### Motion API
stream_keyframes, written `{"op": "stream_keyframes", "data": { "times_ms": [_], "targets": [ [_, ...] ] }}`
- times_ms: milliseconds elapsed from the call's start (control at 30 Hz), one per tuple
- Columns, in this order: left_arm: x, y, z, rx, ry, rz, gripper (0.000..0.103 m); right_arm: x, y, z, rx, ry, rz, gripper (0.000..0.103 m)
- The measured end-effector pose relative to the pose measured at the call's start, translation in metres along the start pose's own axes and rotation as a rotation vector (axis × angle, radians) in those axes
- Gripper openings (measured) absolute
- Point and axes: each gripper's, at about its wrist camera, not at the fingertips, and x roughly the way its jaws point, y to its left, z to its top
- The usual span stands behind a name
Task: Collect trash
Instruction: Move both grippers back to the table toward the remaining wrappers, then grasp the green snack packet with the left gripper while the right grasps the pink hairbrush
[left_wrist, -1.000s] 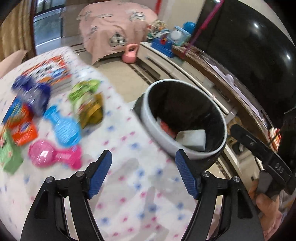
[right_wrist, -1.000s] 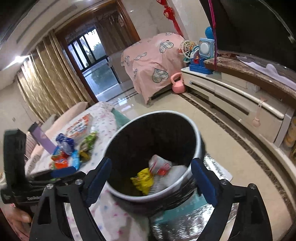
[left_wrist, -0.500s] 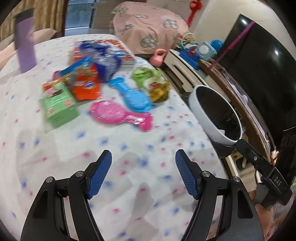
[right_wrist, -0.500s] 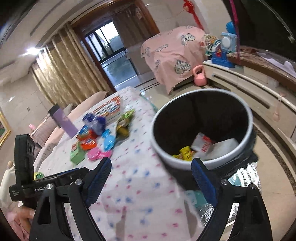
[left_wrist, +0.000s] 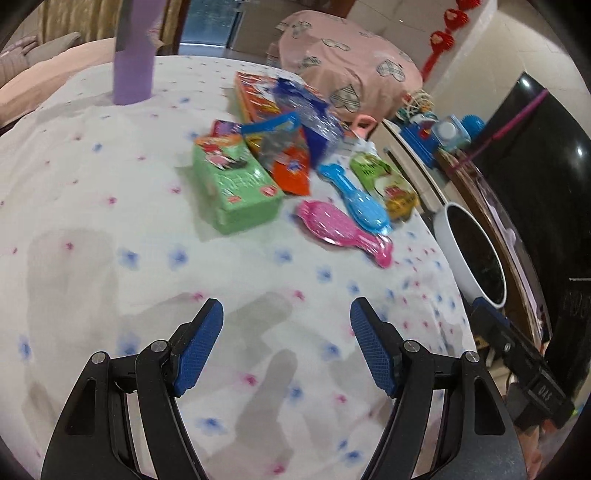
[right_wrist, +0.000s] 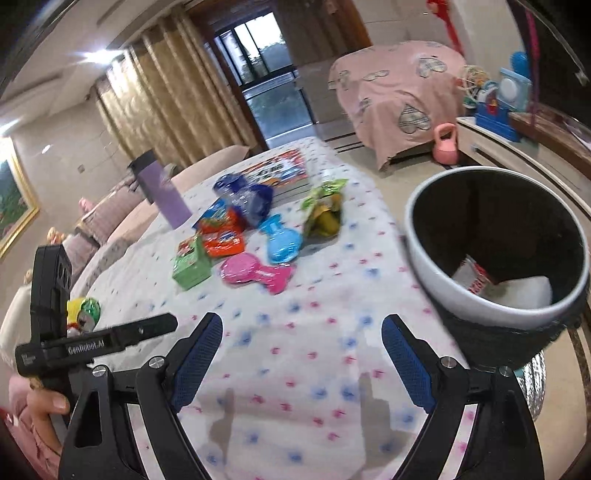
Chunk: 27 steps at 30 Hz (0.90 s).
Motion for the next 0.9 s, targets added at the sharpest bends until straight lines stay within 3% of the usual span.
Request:
{"op": "stream_keyframes", "data": {
  "times_ms": [400,667,800,900],
  "targets": [
    [0.018,0.016,0.050,-0.032,-0.018,0.066,0.078,0.050,0.035,0.016,-0.167,0.080,0.058,0.088],
    [0.048,0.019,0.087,0.012,0.015,0.123,0.078,0.094,0.065,0.029,-0.380,0.151,0.092,0.065],
    [0.061,0.021,0.093,0.036,0.041,0.158,0.078,0.119,0.062,0.034,-0.411,0.200,0.080,0.061],
    [0.065,0.023,0.093,0.044,0.048,0.138,0.077,0.133,0.058,0.035,-0.416,0.235,0.068,0.058]
  ]
}}
